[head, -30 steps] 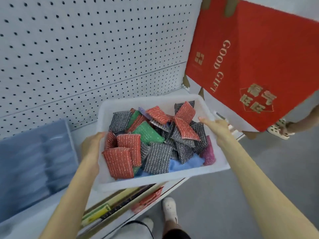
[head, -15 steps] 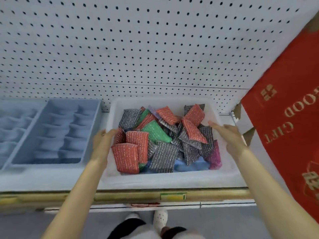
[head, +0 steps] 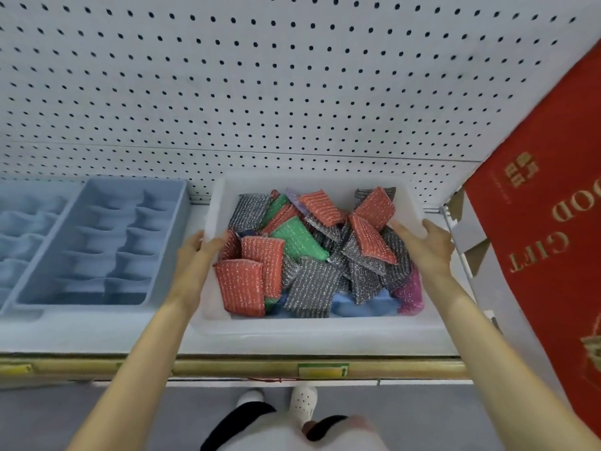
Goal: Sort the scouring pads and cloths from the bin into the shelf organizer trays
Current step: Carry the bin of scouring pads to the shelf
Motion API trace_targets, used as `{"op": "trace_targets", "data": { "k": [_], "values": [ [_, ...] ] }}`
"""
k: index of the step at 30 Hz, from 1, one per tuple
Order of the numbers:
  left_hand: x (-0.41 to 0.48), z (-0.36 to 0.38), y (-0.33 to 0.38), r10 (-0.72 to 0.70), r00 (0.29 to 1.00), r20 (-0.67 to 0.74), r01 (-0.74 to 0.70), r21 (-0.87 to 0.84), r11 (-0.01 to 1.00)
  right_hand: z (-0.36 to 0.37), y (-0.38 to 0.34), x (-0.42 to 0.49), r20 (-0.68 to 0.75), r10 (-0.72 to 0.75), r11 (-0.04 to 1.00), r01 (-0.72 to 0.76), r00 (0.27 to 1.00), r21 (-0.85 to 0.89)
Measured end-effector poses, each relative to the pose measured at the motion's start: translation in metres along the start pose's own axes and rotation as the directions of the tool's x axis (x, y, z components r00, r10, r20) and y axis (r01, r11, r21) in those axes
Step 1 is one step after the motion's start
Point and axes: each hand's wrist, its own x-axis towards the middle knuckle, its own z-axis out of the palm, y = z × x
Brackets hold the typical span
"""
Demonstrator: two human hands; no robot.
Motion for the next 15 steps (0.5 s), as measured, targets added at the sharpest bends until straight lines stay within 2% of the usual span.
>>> {"op": "trace_targets", "data": {
  "k": [6,10,13,15],
  "values": [
    [-0.003,0.012,-0.004,-0.019,0.999,0.039,0.021,-0.072,0.997,-0.011,0.01,0.007,-0.032,0.039,0.999,-0.039,0.999,-0.005],
    [-0.001,0.017,-0.004,0.002,0.997,0.074,-0.001,-0.019,1.0,-0.02,0.014,0.011,-0.021,0.053,0.999,-0.053,0.998,-0.002],
    [0.009,0.012,-0.017,0.02,0.994,0.108,-0.02,0.007,1.0,-0.022,0.015,0.004,-0.025,-0.012,1.0,0.011,1.0,-0.029],
    [0.001,0.016,-0.007,0.016,0.994,0.111,-0.017,0.016,1.0,-0.022,0.016,-0.003,-0.047,-0.135,0.989,0.131,0.99,-0.073]
  ]
}}
